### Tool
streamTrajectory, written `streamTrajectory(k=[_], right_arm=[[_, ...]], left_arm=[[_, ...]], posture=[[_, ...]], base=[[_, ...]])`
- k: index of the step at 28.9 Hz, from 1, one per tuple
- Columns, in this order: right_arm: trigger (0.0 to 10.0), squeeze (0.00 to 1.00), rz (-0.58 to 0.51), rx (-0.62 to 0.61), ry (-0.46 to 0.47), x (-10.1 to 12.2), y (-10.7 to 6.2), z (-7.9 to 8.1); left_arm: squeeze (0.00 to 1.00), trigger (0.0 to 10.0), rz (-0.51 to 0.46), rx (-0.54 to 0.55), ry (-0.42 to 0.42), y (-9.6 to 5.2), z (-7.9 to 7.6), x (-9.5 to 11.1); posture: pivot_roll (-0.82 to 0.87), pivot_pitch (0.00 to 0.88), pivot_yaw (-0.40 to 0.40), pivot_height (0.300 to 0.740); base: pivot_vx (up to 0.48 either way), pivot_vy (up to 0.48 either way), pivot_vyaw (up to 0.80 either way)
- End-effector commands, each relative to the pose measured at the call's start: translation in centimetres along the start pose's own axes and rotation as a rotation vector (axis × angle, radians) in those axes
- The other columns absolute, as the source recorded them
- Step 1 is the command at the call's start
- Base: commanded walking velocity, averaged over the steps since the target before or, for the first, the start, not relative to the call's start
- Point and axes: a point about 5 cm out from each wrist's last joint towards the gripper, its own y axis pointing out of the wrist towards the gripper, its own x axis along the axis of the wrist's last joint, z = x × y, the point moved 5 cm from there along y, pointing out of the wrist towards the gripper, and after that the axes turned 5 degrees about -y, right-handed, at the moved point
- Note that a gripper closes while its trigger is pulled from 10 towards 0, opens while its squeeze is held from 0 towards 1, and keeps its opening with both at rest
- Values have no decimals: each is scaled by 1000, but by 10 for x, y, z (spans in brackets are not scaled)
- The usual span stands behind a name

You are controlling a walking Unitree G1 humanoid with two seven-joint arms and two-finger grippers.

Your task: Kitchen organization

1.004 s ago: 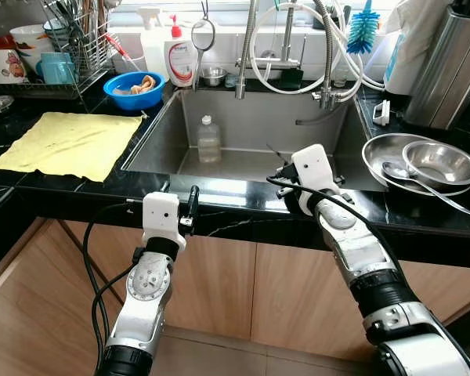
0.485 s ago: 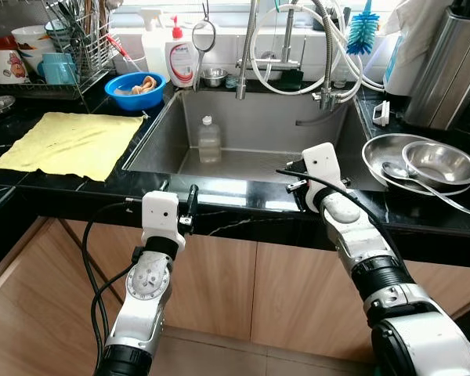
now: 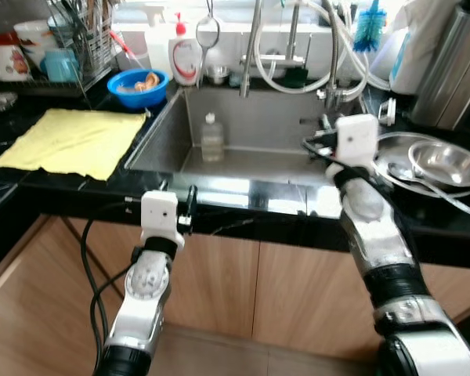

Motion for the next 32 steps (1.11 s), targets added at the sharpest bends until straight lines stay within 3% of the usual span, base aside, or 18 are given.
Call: streamTrajectory(k=[1, 3, 6, 12, 14, 16, 18, 23, 32], right_arm=[[10000, 0, -25, -58, 4, 9, -8, -21], [10000, 0, -29, -64, 9, 10, -20, -26], [10000, 0, -63, -17, 26, 12, -42, -16], [10000, 0, -103, -4, -2, 17, -67, -12], [10000, 0, -66, -15, 18, 9, -80, -15], [10000, 0, 29, -70, 49, -15, -92, -21], [10000, 0, 47, -90, 66, -19, -94, -23], [10000, 0, 19, -2, 59, -11, -91, 3], [10000, 0, -15, -2, 68, -1, -83, 5]], left_arm=[[0, 10000, -10, -1, 19, 0, 2, 2], [0, 10000, -8, -2, 18, 0, 1, 2], [0, 10000, -13, -7, 9, 1, -1, 2], [0, 10000, -16, -10, 6, 2, -3, 3], [0, 10000, -18, -9, 6, 1, -3, 4], [0, 10000, -19, -5, 7, 1, -1, 3], [0, 10000, -20, -4, 8, 1, -1, 4], [0, 10000, -33, -4, 15, 1, 0, 7], [0, 10000, -58, -5, 46, 0, 1, 12]], posture=[[-142, 0, 44, 740], [-142, 0, 44, 740], [-158, 0, 50, 740], [-160, 0, 51, 740], [-162, 0, 50, 740], [-150, 0, 50, 740], [-150, 0, 50, 740], [-147, 0, 52, 740], [-142, 0, 48, 740]], base=[[0, 0, 0], [0, 0, 0], [0, 0, 0], [0, 0, 0], [0, 0, 0], [0, 0, 0], [0, 0, 0], [0, 0, 0], [0, -134, 0]])
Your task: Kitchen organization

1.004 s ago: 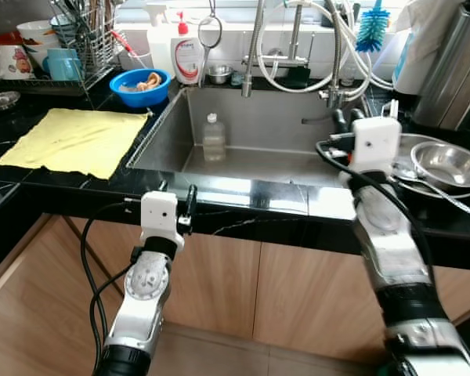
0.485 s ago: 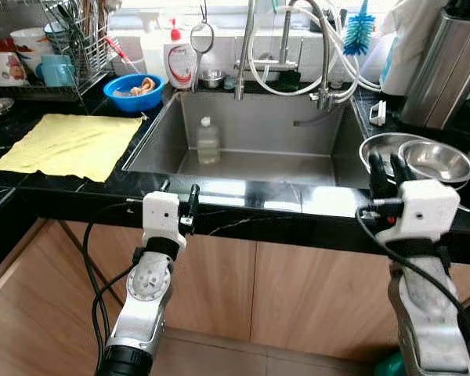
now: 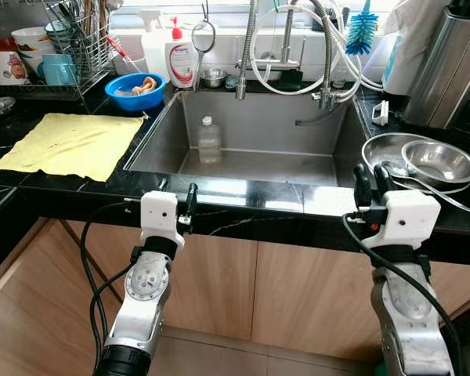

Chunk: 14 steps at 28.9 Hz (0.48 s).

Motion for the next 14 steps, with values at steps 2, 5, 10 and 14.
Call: streamTrajectory(k=[2, 5, 10, 14], right_arm=[[10000, 0, -28, 7, -9, 9, 5, -1], [10000, 0, -37, 0, -9, 11, 6, -1], [10000, 0, -47, 2, -7, 14, 7, 1], [10000, 0, -58, 4, -9, 20, 9, 3]], left_arm=[[0, 10000, -39, 1, 18, 1, 1, 9], [0, 10000, -40, 2, 15, 1, 0, 9], [0, 10000, -38, 8, 10, 1, 1, 8], [0, 10000, -34, 9, 9, 0, 1, 7]], posture=[[-141, 0, 48, 740], [-143, 0, 47, 740], [-139, 0, 45, 740], [-139, 0, 45, 740]], base=[[0, -480, 0], [0, -480, 0], [0, -192, 0], [0, 0, 0]])
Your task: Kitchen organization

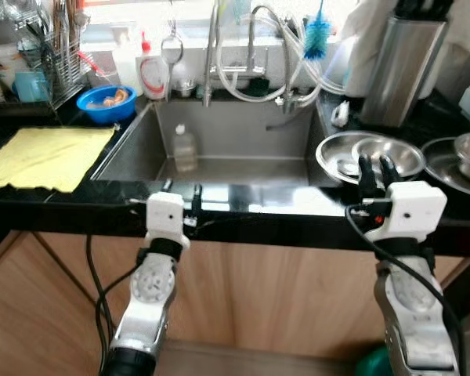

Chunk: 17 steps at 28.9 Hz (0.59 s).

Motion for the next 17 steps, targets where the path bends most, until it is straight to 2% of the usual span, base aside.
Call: streamTrajectory(k=[1, 8, 13, 14, 17], right_arm=[[10000, 0, -21, 17, 13, 9, 4, 7], [10000, 0, -12, -5, 13, 10, 4, 3], [10000, 0, 11, -41, 30, 8, -2, -3], [10000, 996, 14, -41, 31, 7, -4, -4], [10000, 1000, 27, -48, 32, 5, -8, -5]], left_arm=[[0, 10000, -7, 22, 16, -1, 10, 2], [0, 10000, -6, 23, 11, 0, 10, 2], [0, 10000, -4, 22, 10, -1, 10, 1], [0, 10000, -3, 22, 10, -1, 10, 1], [0, 10000, -1, 22, 10, -1, 10, 0]], posture=[[-139, 0, 46, 740], [-142, 0, 46, 740], [-144, 0, 46, 740], [-144, 0, 46, 740], [-146, 0, 45, 740]], base=[[0, 0, 0], [0, 0, 0], [0, 0, 0], [0, 0, 0], [0, 0, 0]])
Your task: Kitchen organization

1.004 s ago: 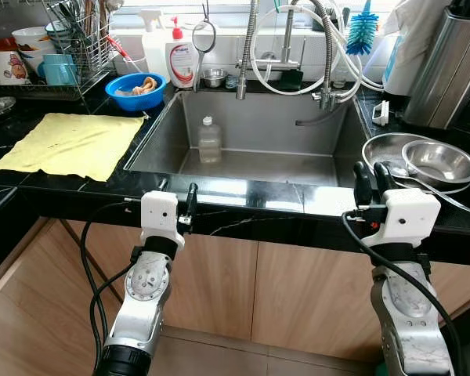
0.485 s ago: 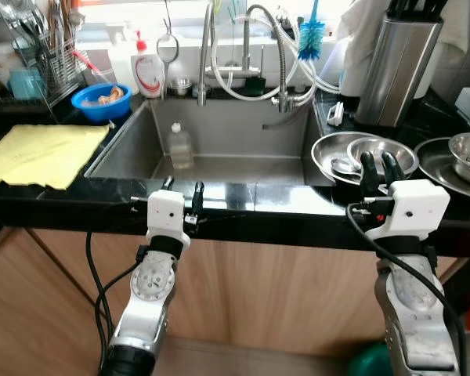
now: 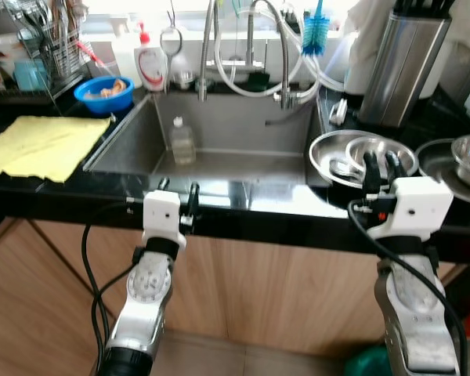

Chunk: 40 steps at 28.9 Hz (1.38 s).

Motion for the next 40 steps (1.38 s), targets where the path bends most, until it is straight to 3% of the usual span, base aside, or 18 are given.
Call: streamTrajectory(k=[1, 2, 3, 5, 10, 11, 12, 13, 22, 23, 24, 28, 29, 34, 40], right_arm=[[10000, 1000, 14, -22, 11, 0, -2, -3], [10000, 1000, 77, -78, -41, -12, -6, -12], [10000, 1000, 77, -78, -41, -12, -6, -12], [10000, 1000, 141, -189, -25, -25, -9, -30], [10000, 1000, 166, -250, -1, -30, -9, -42], [10000, 624, 164, -251, -5, -30, -9, -42], [10000, 82, 165, -251, -6, -29, -9, -42], [10000, 0, 167, -255, -9, -30, -10, -43], [10000, 0, 207, -234, 21, -39, -11, -38], [10000, 741, 205, -230, 22, -39, -11, -37], [10000, 1000, 202, -227, 24, -39, -11, -37], [10000, 1000, 215, -221, 17, -42, -11, -36], [10000, 0, 227, -220, 15, -44, -12, -35], [10000, 0, 271, -193, 5, -55, -13, -30], [10000, 0, 247, -161, 5, -53, -7, -26]], left_arm=[[0, 10000, -11, 4, 3, 0, 3, 3], [0, 10000, -11, 3, 2, 0, 2, 3], [0, 10000, -11, 3, 2, 0, 2, 3], [0, 10000, -11, 1, 2, 1, 1, 3], [0, 10000, -11, 5, 5, 0, 3, 3], [0, 10000, -10, 6, 5, 0, 3, 3], [0, 10000, -10, 6, 6, 0, 3, 3], [0, 10000, -9, 6, 6, 0, 3, 3], [0, 10000, -10, 1, 7, 0, 3, 3], [0, 10000, -10, 2, 8, 0, 3, 3], [0, 10000, -10, 2, 8, 0, 3, 3], [0, 10000, -9, 1, 8, 0, 3, 3], [0, 10000, -9, 1, 8, 0, 3, 2], [0, 10000, -10, -1, 8, 0, 2, 3], [0, 10000, -8, 1, 10, 0, 3, 2]], posture=[[-146, 0, 45, 740], [-149, 0, 44, 740], [-149, 0, 44, 740], [-143, 0, 44, 740], [-141, 0, 42, 740], [-142, 0, 42, 740], [-142, 0, 42, 740], [-144, 0, 41, 740], [-141, 0, 43, 740], [-141, 0, 43, 740], [-141, 0, 43, 740], [-140, 0, 43, 740], [-140, 0, 43, 740], [-142, 0, 44, 740], [-138, 0, 45, 740]], base=[[0, 0, 0], [0, 0, 0], [0, 0, 0], [0, 0, 0], [0, 0, 0], [0, 0, 0], [0, 0, 0], [0, 0, 0], [0, 0, 0], [0, 0, 0], [0, 0, 0], [0, 0, 0], [0, 0, 0], [0, 0, 0], [0, 0, 0]])
